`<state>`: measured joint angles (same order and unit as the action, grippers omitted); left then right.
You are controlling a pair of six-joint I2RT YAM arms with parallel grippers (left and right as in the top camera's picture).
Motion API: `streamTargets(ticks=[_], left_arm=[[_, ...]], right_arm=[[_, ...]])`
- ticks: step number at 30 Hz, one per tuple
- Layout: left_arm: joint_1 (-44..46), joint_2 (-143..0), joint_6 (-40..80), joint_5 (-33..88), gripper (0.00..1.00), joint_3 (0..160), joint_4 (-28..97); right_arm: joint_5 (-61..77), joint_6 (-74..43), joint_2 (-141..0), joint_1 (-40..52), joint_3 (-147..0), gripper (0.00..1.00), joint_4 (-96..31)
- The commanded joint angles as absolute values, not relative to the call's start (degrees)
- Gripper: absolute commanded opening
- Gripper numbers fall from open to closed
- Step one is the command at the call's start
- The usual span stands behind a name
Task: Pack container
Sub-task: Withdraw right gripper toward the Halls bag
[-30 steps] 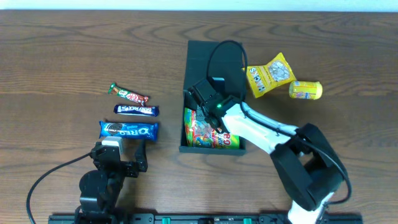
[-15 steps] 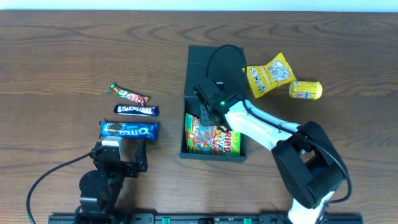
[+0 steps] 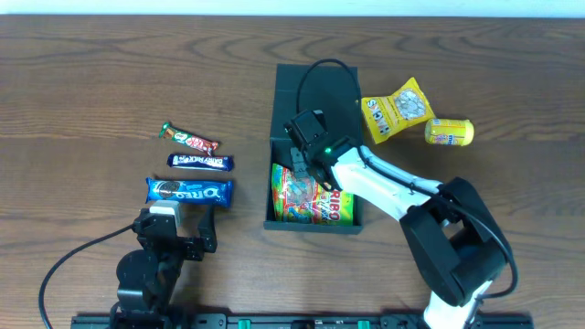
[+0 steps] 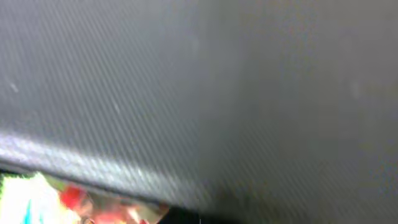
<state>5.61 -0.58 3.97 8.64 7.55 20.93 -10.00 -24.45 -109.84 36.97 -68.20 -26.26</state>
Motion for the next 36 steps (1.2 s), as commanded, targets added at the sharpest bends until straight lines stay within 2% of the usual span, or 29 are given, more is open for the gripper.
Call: streamTargets(ticks=[1, 6, 7, 9, 10, 11, 12, 15, 16, 18, 21, 23, 27, 30, 36], left_arm=[[5.3, -0.3, 2.8, 8.8, 0.95, 6.4, 21.3], [5.3, -0.3, 2.8, 8.8, 0.95, 6.4, 21.3], [5.3, -0.3, 2.8, 8.8, 0.95, 6.4, 21.3], [5.3, -0.3, 2.8, 8.8, 0.95, 6.4, 21.3], [5.3, -0.3, 2.8, 8.8, 0.95, 6.4, 21.3], [5.3, -0.3, 2.8, 8.8, 0.95, 6.4, 21.3], [5.3, -0.3, 2.8, 8.8, 0.95, 6.4, 21.3], [5.3, -0.3, 2.8, 8.8, 0.95, 6.4, 21.3], [5.3, -0.3, 2.8, 8.8, 0.95, 6.4, 21.3], [5.3, -0.3, 7.1, 13.6, 0.95, 6.4, 21.1], [5.3, -0.3, 23.4, 30.3, 0.95, 6.4, 21.1], [5.3, -0.3, 25.5, 30.0, 0.95, 6.4, 20.1], [5.3, -0.3, 39.3, 30.9, 0.95, 6.4, 11.2], [5.3, -0.3, 39.2, 31.1, 0.95, 6.4, 3.2], [5.3, -5.5, 40.4, 22.9, 0.96, 11.2, 9.0]], right_arm=[[-10.2, -22.4, -104.1, 36.2, -70.8, 0.01, -29.6], [-10.3, -22.1, -87.8, 35.9, -71.6, 0.01, -36.7], [-10.3, -22.0, -84.4, 35.5, -71.6, 0.06, -38.2], [-10.3, -22.0, -80.0, 34.3, -71.5, 0.25, -41.1], [-10.3, -22.0, -78.4, 33.4, -71.5, 0.25, -43.0], [-10.3, -22.0, -77.4, 32.4, -71.5, 0.31, -45.3], [-10.2, -22.0, -76.8, 31.2, -71.5, 0.52, -48.0], [-8.2, -22.0, -76.9, 28.3, -71.4, 0.95, -53.3], [-7.5, -22.0, -76.9, 27.4, -71.2, 0.99, -54.2], [-6.1, -22.0, -76.9, 25.6, -70.9, 0.99, -54.4], [-5.0, -22.0, -76.9, 24.0, -70.9, 0.99, -54.0], [-4.4, -22.0, -76.9, 23.9, -70.8, 0.99, -53.6], [-4.0, -22.0, -76.9, 23.9, -70.8, 0.99, -53.5], [-4.0, -22.0, -76.9, 23.9, -70.8, 0.99, -53.1], [-4.0, -22.0, -76.9, 23.9, -70.8, 0.99, -52.8]])
